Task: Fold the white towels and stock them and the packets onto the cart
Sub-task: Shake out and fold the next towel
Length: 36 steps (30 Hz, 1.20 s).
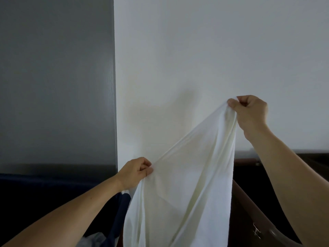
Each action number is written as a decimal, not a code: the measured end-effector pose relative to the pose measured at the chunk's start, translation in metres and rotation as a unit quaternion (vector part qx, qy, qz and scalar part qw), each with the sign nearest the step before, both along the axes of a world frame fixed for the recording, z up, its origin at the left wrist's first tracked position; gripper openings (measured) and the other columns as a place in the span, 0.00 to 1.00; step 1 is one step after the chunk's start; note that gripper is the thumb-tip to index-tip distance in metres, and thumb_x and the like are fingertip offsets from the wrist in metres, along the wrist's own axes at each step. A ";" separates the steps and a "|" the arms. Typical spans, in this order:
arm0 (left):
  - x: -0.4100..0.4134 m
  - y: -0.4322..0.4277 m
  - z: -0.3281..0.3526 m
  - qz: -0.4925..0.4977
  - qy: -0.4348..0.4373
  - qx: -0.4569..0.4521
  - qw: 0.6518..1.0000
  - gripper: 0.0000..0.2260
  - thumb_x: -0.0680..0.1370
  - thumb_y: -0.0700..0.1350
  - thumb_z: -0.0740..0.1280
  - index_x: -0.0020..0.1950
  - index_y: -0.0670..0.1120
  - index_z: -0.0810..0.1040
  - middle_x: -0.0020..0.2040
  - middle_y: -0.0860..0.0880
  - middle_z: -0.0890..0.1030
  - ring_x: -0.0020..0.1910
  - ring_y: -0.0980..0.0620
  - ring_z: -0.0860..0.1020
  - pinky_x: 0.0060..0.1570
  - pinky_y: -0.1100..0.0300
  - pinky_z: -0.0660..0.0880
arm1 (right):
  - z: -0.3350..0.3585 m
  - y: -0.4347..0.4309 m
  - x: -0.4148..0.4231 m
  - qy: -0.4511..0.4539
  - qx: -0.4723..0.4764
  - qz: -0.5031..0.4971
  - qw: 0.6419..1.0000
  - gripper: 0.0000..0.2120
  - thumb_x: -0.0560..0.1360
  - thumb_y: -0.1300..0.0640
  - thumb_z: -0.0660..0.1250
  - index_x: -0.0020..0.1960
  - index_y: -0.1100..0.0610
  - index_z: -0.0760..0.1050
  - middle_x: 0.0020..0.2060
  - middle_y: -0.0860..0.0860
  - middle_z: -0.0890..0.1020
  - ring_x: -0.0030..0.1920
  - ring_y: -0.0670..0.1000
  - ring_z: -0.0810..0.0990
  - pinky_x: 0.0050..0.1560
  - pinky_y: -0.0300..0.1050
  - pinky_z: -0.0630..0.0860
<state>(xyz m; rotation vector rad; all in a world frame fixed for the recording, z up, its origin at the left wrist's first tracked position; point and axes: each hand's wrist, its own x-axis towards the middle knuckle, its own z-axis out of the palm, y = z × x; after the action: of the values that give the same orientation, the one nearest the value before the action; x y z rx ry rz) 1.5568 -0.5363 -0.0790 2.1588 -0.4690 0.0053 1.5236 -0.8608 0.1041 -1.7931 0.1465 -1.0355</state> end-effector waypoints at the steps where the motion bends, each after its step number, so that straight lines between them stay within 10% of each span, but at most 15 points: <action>1: 0.002 -0.001 -0.003 -0.005 0.009 0.008 1.000 0.09 0.80 0.50 0.67 0.56 0.47 0.80 0.48 0.52 0.85 0.48 0.57 0.83 0.56 0.58 0.78 | -0.004 0.000 0.001 0.010 -0.002 -0.003 1.000 0.05 0.75 0.53 0.74 0.49 0.50 0.78 0.40 0.42 0.80 0.47 0.48 0.80 0.55 0.44 0.78; 12: 0.012 -0.004 -0.011 0.080 0.081 -0.136 0.984 0.11 0.80 0.52 0.67 0.48 0.45 0.82 0.46 0.47 0.85 0.48 0.42 0.82 0.54 0.47 0.78 | -0.009 -0.001 0.007 0.031 0.020 -0.004 0.999 0.05 0.75 0.52 0.73 0.48 0.50 0.79 0.40 0.43 0.81 0.46 0.51 0.81 0.56 0.52 0.80; 18: 0.011 -0.017 0.022 0.097 0.067 -0.212 0.970 0.09 0.80 0.46 0.67 0.45 0.42 0.83 0.44 0.44 0.84 0.42 0.47 0.80 0.41 0.53 0.78 | -0.018 -0.004 0.007 0.114 0.107 0.046 0.987 0.06 0.79 0.58 0.69 0.50 0.61 0.75 0.45 0.52 0.80 0.29 0.51 0.83 0.29 0.46 0.75; 22: 0.002 -0.055 0.073 0.009 0.016 -0.141 0.990 0.09 0.80 0.45 0.67 0.42 0.43 0.81 0.37 0.49 0.80 0.36 0.52 0.75 0.38 0.58 0.73 | -0.035 0.035 0.004 0.117 0.143 0.110 0.977 0.04 0.81 0.61 0.65 0.49 0.61 0.71 0.40 0.53 0.78 0.34 0.56 0.84 0.34 0.49 0.79; 36: -0.021 -0.100 0.081 -0.111 0.027 -0.146 0.983 0.07 0.79 0.40 0.67 0.49 0.41 0.85 0.45 0.44 0.85 0.43 0.49 0.83 0.49 0.56 0.80 | -0.104 0.091 0.005 0.068 -0.068 0.051 0.994 0.05 0.82 0.52 0.61 0.51 0.52 0.65 0.41 0.42 0.74 0.41 0.42 0.73 0.38 0.40 0.66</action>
<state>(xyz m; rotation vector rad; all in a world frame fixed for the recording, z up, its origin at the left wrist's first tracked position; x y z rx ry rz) 1.5361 -0.6365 0.0016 1.8067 -0.6343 -0.1034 1.5290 -0.7696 0.0003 -1.9752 0.0671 -0.8681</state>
